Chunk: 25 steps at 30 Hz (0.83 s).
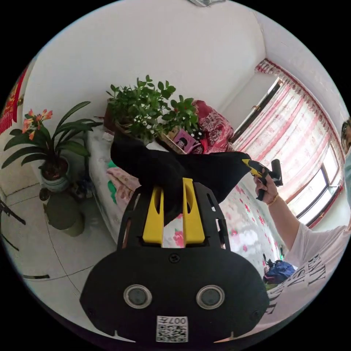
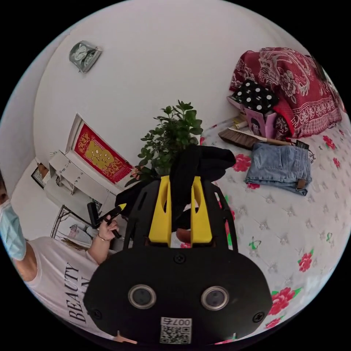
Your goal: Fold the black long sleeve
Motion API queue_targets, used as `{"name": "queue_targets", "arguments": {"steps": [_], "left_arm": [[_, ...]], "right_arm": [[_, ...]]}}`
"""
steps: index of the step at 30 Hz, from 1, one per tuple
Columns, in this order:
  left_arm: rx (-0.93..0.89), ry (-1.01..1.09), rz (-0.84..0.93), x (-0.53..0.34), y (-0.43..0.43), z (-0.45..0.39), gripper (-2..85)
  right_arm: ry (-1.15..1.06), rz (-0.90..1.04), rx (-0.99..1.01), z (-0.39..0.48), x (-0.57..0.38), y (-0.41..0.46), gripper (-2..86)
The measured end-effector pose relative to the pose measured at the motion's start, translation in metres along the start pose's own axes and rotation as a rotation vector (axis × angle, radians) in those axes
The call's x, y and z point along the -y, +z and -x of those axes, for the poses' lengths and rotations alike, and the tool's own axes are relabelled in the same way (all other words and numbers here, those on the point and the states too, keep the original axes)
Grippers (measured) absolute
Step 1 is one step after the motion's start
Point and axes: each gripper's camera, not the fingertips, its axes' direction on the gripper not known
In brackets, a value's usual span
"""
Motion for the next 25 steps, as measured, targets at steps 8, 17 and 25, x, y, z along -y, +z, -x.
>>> {"name": "queue_targets", "arguments": {"steps": [8, 17, 25], "left_arm": [[0.143, 0.004, 0.284, -0.107, 0.061, 0.024, 9.1], [0.044, 0.374, 0.564, -0.204, 0.086, -0.085, 8.7], [-0.208, 0.636, 0.656, -0.309, 0.104, -0.251, 6.7]], "right_arm": [[0.258, 0.286, -0.126, -0.080, -0.168, 0.088, 6.7], [0.445, 0.326, -0.418, -0.053, -0.443, -0.092, 7.6], [0.611, -0.128, -0.626, 0.024, -0.586, -0.325, 8.6]]}}
